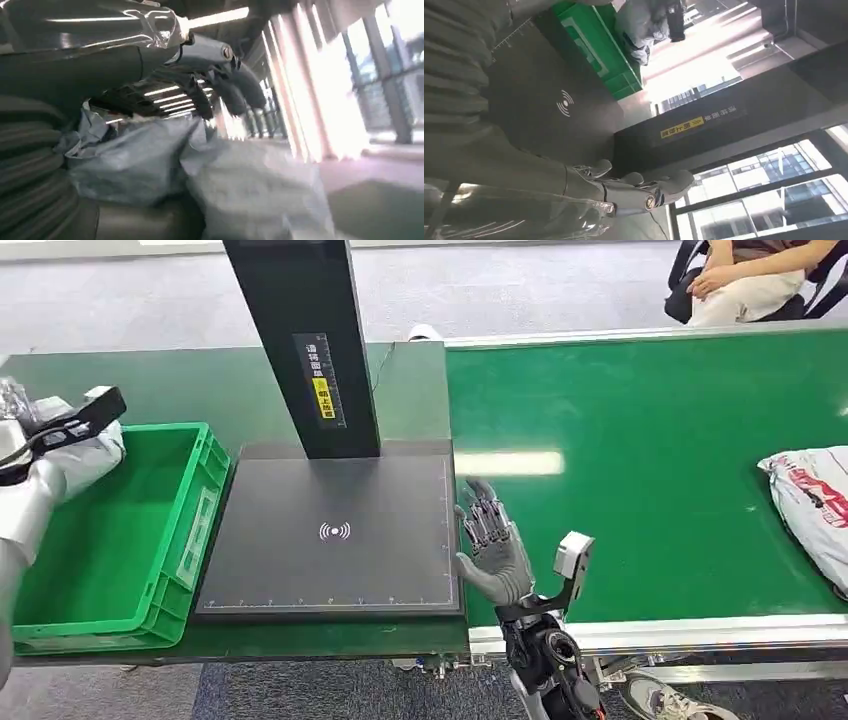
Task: Moved the parcel from conveyor to table for the left to box.
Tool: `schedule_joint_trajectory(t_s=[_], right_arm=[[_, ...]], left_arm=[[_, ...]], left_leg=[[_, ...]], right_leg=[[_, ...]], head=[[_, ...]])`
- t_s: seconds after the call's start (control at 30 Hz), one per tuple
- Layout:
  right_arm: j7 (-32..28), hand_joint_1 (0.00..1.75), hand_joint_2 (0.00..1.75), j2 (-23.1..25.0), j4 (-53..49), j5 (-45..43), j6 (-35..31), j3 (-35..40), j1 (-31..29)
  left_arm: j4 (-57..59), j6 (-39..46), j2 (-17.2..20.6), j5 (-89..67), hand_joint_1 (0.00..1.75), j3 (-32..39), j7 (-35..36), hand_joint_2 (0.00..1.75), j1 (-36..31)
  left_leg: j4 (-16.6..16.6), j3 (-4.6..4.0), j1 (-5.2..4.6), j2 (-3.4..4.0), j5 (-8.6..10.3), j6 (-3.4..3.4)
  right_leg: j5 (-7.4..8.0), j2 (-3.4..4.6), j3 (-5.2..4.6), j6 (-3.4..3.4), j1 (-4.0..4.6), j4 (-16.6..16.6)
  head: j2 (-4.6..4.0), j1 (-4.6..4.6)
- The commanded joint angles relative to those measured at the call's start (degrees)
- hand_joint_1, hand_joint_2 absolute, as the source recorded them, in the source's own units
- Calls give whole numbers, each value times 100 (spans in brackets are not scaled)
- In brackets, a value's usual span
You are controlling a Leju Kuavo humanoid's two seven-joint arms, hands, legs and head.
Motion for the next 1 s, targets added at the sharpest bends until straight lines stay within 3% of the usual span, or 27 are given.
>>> schedule_joint_trajectory(t_s=[0.03, 0.07, 0.13, 0.17, 0.27, 0.5, 0.7, 0.77, 0.9, 1.0], right_arm=[[116, 0, 175, -109, 128, -130, -128, 110, -133], [113, 0, 175, -121, 118, -137, -125, 114, -118], [63, 0, 175, -165, 49, -158, -163, 84, -41], [39, 0, 175, -186, 43, -163, -157, 66, -20], [-14, 0, 175, -186, 103, -156, -197, -21, -8], [-51, 0, 175, -182, -40, -108, -293, -82, 121], [-69, 0, 175, -157, 33, -99, -338, -41, 76], [-99, 0, 175, -153, 67, -96, -356, -44, 55], [-139, 0, 175, -191, -30, -102, -388, -105, 80], [-118, 0, 175, -223, -150, -91, -385, -159, 54]], left_arm=[[43, 1722, -267, 623, 0, 944, -1064, 175, -207], [38, 1788, -322, 731, 0, 1035, -1162, 175, -222], [-187, 2014, -742, 2340, 0, 2168, -2481, 175, -304], [-241, 1832, -872, 2829, 0, 2458, -2770, 175, -353], [-499, 1385, -1100, 3724, 0, 2630, -3363, 175, -443], [-1686, 1524, -1096, 4840, 0, 1640, -4018, 175, 38], [-2753, 1903, -1141, 6345, 0, 1589, -4750, 175, 389], [-3315, 1729, -1233, 7047, 0, 1570, -5037, 175, 681], [-3834, 1010, -1445, 7874, 0, 1186, -4894, 175, 1067], [-4288, -160, -1629, 8485, 0, 704, -4823, 175, 1566]], left_leg=[[0, -1, 1, -8, 0, 11], [1, 3, 6, -19, -1, 18], [3, -4, 7, -33, 3, 18], [3, -2, 8, -38, 3, 20], [-1, 5, 14, -60, 8, 35], [6, -4, 4, -26, 2, 12], [2, 1, 4, -9, 0, 14], [3, 3, 5, -11, -1, 19], [-1, 3, 1, -6, 2, 14], [1, 3, 2, -29, 4, 16]], right_leg=[[-1, -10, 3, -10, 5, -3], [-2, -23, 13, -16, 11, -8], [-2, -36, 12, -15, 12, -9], [-3, -42, 16, -17, 14, -11], [0, -65, 33, -25, 23, -26], [-1, -28, 5, -10, 8, -9], [0, -18, 6, -12, 7, -9], [1, -18, 9, -15, 10, -11], [2, -13, 7, -9, 4, -11], [0, -32, 12, -10, 6, -15]], head=[[0, 0], [0, 0], [0, 0], [0, 2], [0, -2], [0, 0], [0, 2], [0, 2], [0, 2], [0, 0]])
